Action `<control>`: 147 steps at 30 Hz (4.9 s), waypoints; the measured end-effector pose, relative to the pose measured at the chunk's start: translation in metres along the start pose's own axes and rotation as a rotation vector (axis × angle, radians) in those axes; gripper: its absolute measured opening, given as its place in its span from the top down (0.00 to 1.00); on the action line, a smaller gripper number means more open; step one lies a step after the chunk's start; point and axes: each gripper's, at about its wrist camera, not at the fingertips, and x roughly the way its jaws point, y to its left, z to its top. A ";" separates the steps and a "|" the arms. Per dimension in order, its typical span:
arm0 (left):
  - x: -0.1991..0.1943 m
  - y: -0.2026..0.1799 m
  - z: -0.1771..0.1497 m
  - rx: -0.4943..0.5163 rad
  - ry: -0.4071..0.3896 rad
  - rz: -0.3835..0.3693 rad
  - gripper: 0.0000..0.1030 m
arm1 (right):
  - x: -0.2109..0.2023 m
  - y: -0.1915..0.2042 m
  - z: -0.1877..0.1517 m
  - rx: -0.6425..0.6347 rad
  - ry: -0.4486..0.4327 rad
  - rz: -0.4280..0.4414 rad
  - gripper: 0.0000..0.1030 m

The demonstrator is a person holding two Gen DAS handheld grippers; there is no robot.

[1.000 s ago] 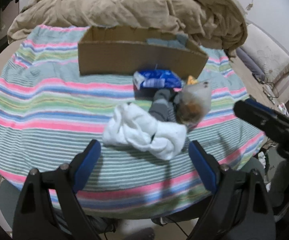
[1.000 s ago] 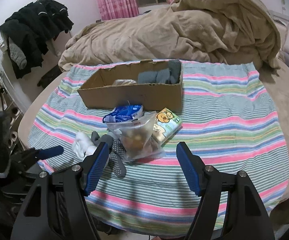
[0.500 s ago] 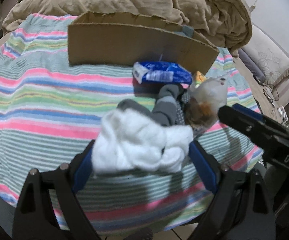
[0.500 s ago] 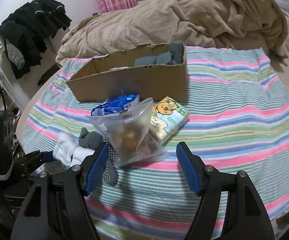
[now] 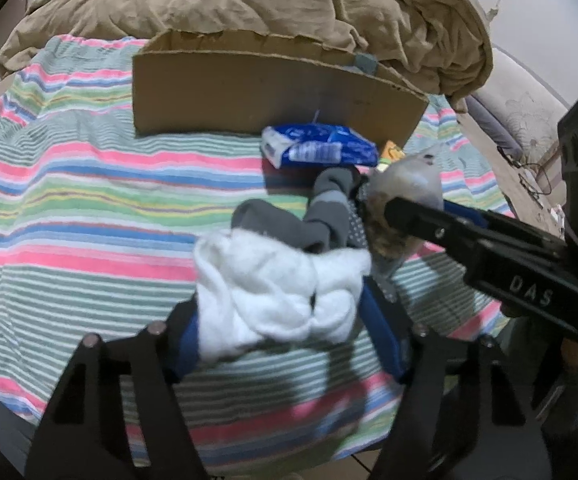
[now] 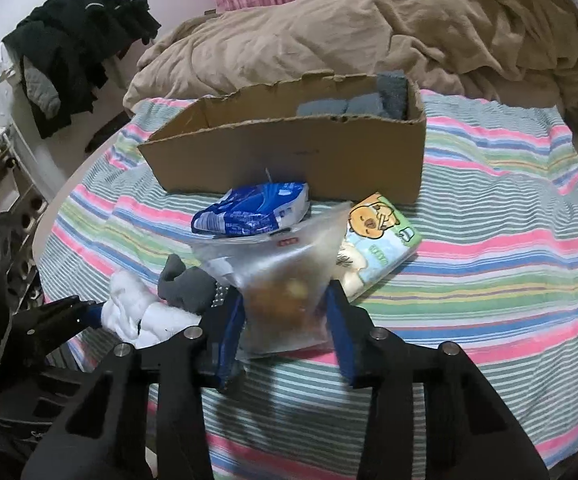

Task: Organize objects
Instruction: 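Grasp the white socks with the left tool while the right tool grasps the clear snack bag, then carry the white socks into the box with the left tool while the right tool places the snack bag, then withdraw both tools from the box toward the dotted socks and tissue packs, then grasp the gray dotted socks with the left tool while the right tool grasps the cartoon tissue pack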

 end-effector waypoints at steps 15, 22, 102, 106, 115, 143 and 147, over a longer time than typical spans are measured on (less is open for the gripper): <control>-0.042 0.010 0.000 -0.014 -0.068 -0.004 0.48 | -0.051 0.004 0.009 0.010 -0.070 0.003 0.60; -0.080 0.004 0.016 0.002 -0.129 0.016 0.47 | -0.078 0.016 0.022 -0.005 -0.111 0.025 0.60; -0.078 0.018 0.132 0.031 -0.220 0.098 0.15 | -0.041 -0.005 0.111 0.042 -0.152 -0.006 0.27; -0.104 0.008 0.118 0.041 -0.240 0.092 0.15 | -0.068 0.000 0.099 0.036 -0.177 -0.019 0.27; -0.130 -0.004 0.079 0.025 -0.229 0.073 0.15 | -0.105 0.003 0.069 0.054 -0.211 -0.048 0.27; -0.064 -0.029 0.019 0.090 -0.074 0.001 0.15 | -0.085 -0.017 0.007 0.119 -0.103 -0.051 0.27; -0.043 -0.030 0.020 0.109 -0.051 -0.003 0.16 | -0.073 -0.022 0.006 0.130 -0.083 -0.055 0.26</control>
